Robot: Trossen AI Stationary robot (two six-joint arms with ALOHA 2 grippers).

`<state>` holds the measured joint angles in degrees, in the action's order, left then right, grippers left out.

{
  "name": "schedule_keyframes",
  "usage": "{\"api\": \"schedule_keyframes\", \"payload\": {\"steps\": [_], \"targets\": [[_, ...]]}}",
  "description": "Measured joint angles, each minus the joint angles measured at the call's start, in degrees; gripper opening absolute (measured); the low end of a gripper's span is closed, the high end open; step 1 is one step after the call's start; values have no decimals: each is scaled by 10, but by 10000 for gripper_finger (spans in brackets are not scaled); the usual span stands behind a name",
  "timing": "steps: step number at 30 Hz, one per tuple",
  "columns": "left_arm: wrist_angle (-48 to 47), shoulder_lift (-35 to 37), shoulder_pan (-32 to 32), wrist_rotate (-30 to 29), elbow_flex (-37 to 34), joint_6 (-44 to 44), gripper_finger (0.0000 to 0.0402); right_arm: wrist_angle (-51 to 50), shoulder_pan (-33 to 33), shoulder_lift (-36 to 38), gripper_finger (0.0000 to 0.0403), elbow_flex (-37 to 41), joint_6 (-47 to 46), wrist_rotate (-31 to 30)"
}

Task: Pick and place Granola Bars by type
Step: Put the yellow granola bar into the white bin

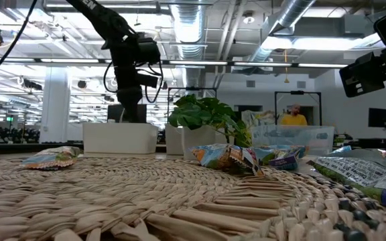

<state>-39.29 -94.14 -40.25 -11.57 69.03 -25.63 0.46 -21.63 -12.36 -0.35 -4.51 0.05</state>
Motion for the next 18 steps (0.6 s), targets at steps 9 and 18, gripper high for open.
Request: {"api": "schedule_keyframes", "payload": {"steps": [9, 18], "targets": [[64, 90, 13, 59, 0, 4, 131, 0, 0, 0, 177, 0, 0, 0], [92, 181, 82, 151, 0, -10, 130, 0, 0, 0, 178, 0, 0, 0]]}}
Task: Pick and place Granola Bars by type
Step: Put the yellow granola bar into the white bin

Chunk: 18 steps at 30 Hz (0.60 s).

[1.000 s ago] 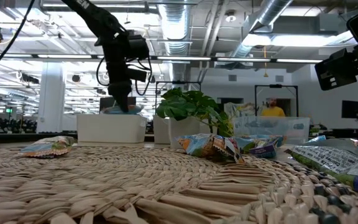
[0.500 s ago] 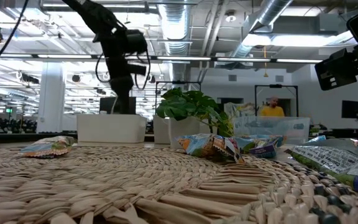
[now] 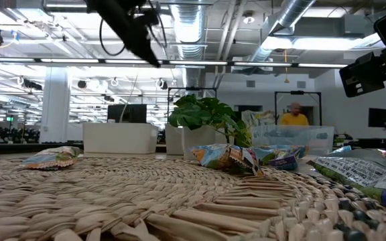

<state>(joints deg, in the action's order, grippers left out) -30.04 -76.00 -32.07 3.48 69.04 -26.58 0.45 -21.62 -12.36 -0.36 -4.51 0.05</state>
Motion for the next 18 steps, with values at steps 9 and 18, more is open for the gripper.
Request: {"api": "schedule_keyframes", "payload": {"steps": [9, 18], "targets": [[-55, 59, 150, 52, 0, -7, 130, 0, 0, 0, 177, 0, 0, 0], [-201, 78, 353, 53, 0, -1, 130, 0, 0, 0, 176, 0, 0, 0]]}}
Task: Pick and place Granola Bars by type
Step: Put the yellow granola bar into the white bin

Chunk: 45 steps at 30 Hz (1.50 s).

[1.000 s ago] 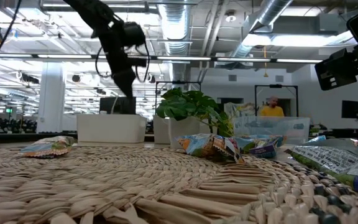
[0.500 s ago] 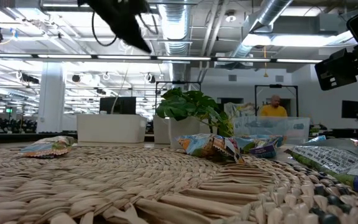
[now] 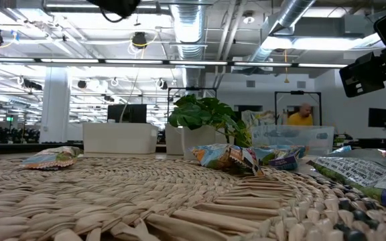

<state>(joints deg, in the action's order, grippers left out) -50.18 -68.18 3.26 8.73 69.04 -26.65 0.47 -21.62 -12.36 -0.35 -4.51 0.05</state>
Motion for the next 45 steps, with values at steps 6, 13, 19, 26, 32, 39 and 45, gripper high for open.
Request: {"api": "schedule_keyframes", "payload": {"steps": [6, 13, 19, 26, 32, 39, 45], "targets": [[-55, -13, 117, -21, -7, 0, 130, 0, 0, 0, 177, 0, 0, 0], [-31, -22, 204, -52, -86, -26, 130, 0, 0, 0, 177, 0, 0, 0], [32, -64, 233, -85, -152, -43, 130, 0, 0, 0, 176, 0, 0, 0], [134, -142, 233, -128, -176, -45, 133, 0, 0, 0, 177, 0, 0, 0], [164, -180, 234, -126, -176, -57, 159, 0, 0, 0, 176, 0, 0, 0], [185, -218, 232, -128, -176, -94, 194, 0, 0, 0, 177, 0, 0, 0], [202, -242, 228, -138, -176, -121, 202, 0, 0, 0, 177, 0, 0, 0]]}}
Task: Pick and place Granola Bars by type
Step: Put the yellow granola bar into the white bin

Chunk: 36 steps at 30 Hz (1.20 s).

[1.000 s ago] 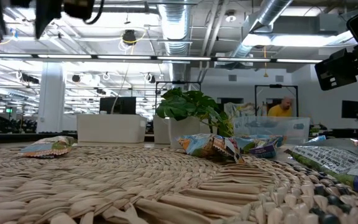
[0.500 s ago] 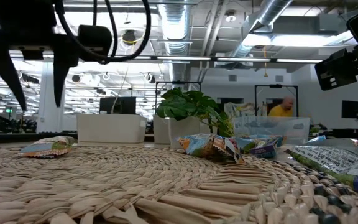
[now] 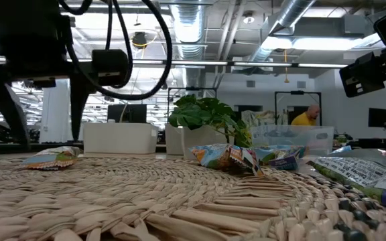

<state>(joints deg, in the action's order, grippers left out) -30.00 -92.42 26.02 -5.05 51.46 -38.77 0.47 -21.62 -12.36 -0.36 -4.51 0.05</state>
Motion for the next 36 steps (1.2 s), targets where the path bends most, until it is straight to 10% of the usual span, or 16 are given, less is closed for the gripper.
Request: {"api": "schedule_keyframes", "payload": {"steps": [13, 36], "targets": [[8, -6, -31, 89, 0, -22, 190, 0, 0, 0, 178, 0, 0, 0], [50, -5, -39, 63, -40, -12, 116, 0, 0, 0, 177, 0, 0, 0]]}}
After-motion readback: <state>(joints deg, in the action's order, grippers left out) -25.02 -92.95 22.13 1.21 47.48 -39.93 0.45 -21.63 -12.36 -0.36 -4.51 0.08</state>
